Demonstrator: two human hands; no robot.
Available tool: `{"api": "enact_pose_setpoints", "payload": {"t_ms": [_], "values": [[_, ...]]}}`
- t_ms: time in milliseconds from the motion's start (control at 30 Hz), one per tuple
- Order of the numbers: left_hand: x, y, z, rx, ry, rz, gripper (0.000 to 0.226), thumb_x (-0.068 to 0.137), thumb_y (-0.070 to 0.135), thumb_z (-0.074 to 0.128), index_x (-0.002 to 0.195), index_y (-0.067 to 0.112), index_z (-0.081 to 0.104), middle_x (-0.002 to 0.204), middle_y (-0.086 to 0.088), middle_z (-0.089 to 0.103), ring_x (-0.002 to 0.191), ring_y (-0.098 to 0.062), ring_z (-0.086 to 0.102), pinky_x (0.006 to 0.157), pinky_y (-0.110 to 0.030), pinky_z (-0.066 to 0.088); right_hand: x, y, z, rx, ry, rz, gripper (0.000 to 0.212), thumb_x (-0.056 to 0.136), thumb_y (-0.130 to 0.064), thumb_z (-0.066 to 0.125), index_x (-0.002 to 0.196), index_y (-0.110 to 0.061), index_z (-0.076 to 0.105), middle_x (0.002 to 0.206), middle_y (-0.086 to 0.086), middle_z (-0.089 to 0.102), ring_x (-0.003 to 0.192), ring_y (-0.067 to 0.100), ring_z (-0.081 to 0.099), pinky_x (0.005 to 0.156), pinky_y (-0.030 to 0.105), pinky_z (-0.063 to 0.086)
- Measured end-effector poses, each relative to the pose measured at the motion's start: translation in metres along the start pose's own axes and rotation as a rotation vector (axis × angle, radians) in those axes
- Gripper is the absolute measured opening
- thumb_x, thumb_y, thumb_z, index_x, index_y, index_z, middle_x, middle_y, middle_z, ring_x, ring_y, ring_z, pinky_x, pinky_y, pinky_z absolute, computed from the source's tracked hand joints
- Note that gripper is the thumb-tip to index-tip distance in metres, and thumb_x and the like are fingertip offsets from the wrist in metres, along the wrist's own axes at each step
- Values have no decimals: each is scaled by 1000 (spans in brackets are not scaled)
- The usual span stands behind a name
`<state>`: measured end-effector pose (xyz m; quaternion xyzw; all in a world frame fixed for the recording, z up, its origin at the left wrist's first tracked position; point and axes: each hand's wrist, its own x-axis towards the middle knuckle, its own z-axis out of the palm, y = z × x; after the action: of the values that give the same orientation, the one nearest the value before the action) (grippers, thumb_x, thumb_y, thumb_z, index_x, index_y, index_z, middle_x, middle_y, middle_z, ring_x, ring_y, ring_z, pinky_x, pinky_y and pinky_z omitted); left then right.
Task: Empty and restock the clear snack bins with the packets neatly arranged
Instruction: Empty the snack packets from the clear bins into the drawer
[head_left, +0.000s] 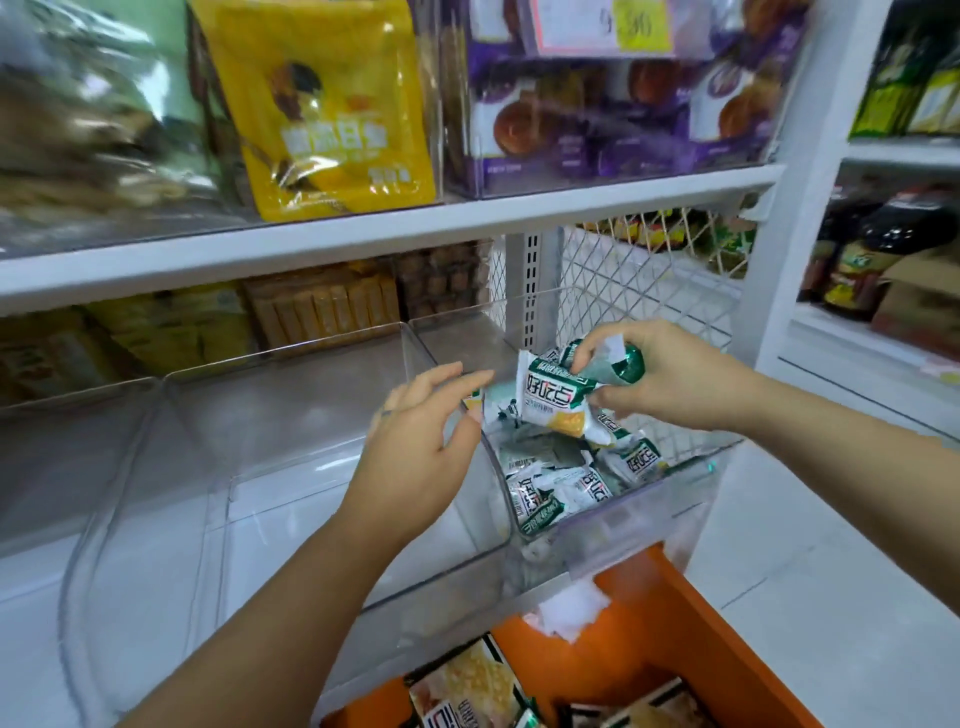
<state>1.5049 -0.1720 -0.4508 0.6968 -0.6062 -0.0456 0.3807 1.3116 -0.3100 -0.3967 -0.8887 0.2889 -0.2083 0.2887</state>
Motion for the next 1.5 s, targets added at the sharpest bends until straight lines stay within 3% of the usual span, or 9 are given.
{"api": "enact_pose_setpoints", "payload": {"t_ms": [133,233,400,533,700,900,1067,1300,1500], "values": [[-7,48,-6,-215,-167,34,71,90,41,59,147,45,17,150,16,33,134,-1,33,110,-27,29,-42,-35,-17,153,43,-56,26,78,6,70,87,-17,64,78,-10,69,62,11,68,57,26,57],[-22,70,-9,-467,-191,-3,77,87,26,69,145,43,22,135,15,52,119,-3,55,104,-34,44,-67,-54,-13,198,71,-73,29,77,10,67,87,-17,63,87,4,66,64,14,68,58,27,57],[-87,79,-49,-577,-189,-61,82,76,13,77,135,45,29,116,32,53,95,4,65,77,-12,50,-109,-94,11,262,-35,-127,34,75,10,66,87,-22,64,92,3,69,76,15,68,61,29,55],[-164,57,-93,-475,-379,-209,96,67,24,77,143,44,22,126,27,47,100,5,64,77,-10,48,-137,-129,71,233,-300,-159,30,75,-11,72,91,-35,62,97,10,67,82,44,61,72,55,51],[-270,3,-124,-465,-531,-498,45,83,10,71,117,33,54,100,17,71,92,2,65,78,-13,49,-161,-163,187,367,-612,-22,32,77,-8,75,99,-29,62,90,-14,66,74,1,63,67,19,49],[-337,-71,-146,-204,-428,-768,43,84,21,73,122,27,53,89,24,54,65,18,54,55,0,37,-155,-189,325,401,-742,142,43,83,-9,71,120,-25,54,114,1,61,83,7,62,68,15,52],[-362,-135,-142,86,-304,-911,55,84,36,71,132,24,45,75,8,53,62,-2,51,46,-12,33,-134,-191,384,286,-777,209,67,87,-20,69,142,-30,33,136,2,45,107,16,56,74,22,48],[-369,-162,-124,420,-369,-952,59,94,26,57,145,28,28,142,-5,39,124,-27,47,92,-40,48,-127,-174,400,318,-832,228,76,87,-14,68,147,-29,26,150,4,34,128,13,42,85,14,42],[-328,-109,-118,317,-308,-724,43,95,33,54,137,33,45,139,7,45,105,-15,59,80,-30,52,-123,-149,319,294,-772,143,41,90,-13,64,125,-32,51,116,-10,59,109,10,58,97,30,49]]}}
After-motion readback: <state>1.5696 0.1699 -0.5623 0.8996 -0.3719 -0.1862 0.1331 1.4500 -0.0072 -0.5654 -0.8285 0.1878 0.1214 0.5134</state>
